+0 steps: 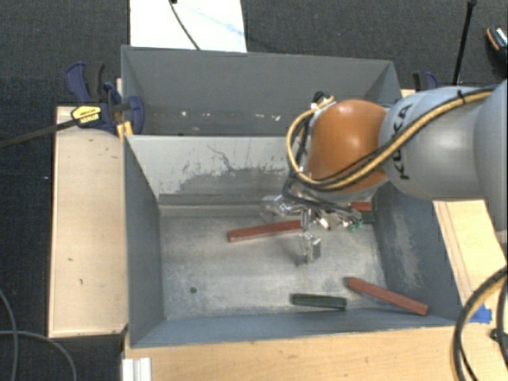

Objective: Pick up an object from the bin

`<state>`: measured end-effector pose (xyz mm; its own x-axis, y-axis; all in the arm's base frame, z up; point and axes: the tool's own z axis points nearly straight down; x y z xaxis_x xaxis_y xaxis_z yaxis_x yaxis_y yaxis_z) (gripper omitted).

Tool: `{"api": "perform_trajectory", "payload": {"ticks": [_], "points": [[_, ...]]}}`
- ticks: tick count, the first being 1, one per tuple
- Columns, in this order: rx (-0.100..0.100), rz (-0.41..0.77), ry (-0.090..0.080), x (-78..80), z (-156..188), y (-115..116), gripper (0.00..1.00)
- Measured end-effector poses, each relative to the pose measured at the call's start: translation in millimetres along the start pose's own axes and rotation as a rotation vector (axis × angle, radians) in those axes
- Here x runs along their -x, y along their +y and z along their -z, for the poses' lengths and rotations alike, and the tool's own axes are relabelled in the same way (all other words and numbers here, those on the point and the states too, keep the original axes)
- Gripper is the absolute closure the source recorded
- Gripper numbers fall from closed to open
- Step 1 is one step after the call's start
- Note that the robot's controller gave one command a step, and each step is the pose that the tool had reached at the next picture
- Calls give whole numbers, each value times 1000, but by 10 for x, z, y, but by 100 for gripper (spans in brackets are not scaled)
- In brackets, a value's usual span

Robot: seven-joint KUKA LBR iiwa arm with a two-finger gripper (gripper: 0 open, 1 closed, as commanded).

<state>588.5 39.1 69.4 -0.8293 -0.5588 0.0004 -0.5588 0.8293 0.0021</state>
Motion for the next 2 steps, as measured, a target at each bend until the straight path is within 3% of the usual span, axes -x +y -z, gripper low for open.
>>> {"api": "perform_trajectory", "payload": {"ticks": [1,2], "points": [[-1,-7,-2,5,16,-8,100],[-8,85,-11,39,1713,174,100]]}}
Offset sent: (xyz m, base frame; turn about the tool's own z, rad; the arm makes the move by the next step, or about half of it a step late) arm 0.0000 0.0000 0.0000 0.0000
